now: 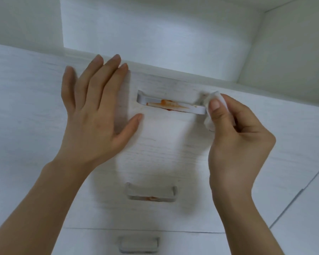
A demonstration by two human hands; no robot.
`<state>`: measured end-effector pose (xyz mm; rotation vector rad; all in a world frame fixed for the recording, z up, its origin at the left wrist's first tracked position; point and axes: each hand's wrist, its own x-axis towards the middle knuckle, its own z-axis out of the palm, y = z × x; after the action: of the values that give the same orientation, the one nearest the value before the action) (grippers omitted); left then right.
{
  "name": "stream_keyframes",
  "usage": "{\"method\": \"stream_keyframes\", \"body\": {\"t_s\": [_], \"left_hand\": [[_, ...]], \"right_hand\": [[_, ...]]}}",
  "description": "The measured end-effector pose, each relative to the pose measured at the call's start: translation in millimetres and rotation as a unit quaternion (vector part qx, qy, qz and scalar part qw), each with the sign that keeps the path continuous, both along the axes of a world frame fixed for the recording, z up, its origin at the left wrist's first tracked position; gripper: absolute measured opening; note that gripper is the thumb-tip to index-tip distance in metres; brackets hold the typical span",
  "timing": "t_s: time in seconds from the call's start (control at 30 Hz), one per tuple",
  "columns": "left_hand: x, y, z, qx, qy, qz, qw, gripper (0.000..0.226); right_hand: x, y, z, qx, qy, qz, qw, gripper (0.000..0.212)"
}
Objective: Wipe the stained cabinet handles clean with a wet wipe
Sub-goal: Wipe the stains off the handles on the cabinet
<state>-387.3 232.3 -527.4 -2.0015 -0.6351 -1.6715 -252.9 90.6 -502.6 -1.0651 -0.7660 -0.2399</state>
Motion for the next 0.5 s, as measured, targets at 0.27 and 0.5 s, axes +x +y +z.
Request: {"method": "stream_keyframes", "body": {"t_s": [0.27,0.5], "left_hand": [[-1,0,-2,-0.002,0.013,-0.006,1.000,0.073],[7,-5,-2,-0.014,-0.005,-0.018,1.000,0.076]], "right_hand": [[-8,5,-12,-0.030,-0.099,-0.075,0.992,0.021],[-4,0,-11,-0.062,-0.159,-0.103,0.980,0.017]]}}
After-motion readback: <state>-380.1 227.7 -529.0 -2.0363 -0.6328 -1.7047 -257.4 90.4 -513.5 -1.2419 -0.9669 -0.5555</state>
